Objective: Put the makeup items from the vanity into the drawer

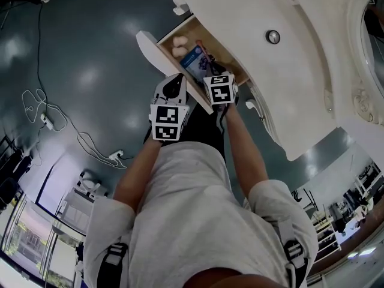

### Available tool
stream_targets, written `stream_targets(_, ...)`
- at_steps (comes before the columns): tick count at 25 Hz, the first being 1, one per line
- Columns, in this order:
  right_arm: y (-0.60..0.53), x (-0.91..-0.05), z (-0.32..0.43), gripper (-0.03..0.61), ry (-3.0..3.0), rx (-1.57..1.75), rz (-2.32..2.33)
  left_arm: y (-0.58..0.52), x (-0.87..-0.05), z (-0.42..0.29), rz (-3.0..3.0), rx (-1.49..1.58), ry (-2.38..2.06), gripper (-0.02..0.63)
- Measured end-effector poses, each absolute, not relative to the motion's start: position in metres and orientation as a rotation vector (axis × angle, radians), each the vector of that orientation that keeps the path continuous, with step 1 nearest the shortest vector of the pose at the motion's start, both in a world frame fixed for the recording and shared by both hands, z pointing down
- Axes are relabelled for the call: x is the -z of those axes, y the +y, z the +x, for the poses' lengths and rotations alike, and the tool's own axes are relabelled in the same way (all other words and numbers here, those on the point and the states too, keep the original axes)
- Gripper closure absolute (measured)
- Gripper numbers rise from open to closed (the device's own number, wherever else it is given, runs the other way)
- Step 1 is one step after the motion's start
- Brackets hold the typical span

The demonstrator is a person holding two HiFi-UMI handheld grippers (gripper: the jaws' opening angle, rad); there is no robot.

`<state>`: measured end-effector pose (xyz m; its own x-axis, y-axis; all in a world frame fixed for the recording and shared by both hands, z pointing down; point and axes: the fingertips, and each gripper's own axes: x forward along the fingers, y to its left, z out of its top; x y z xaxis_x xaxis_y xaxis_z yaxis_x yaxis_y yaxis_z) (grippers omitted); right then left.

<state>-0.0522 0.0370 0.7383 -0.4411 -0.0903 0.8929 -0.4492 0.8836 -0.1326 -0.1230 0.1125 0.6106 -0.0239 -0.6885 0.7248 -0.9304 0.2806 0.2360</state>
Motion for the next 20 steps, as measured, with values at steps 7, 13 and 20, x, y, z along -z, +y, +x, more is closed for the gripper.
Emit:
stream_targets(7, 0.039, -0.748, -0.050, 0.541, -1.972, -0.443, 0.404, 0.111, -0.607, -0.124, 1.527, -0.418, -1.750, 0.607)
stream_targets(13, 0.044, -0.746, -0.051, 0.459, -1.961, -0.453, 0.418, 0.111, -0.604, -0.121, 1.578, -0.421, -1.713, 0.607)
stream_targets(20, 0.036, -0.703, -0.041, 0.470, -1.992, -0.416, 0.539, 0.092, -0.580, -0.117, 1.684, -0.369, -1.671, 0.607)
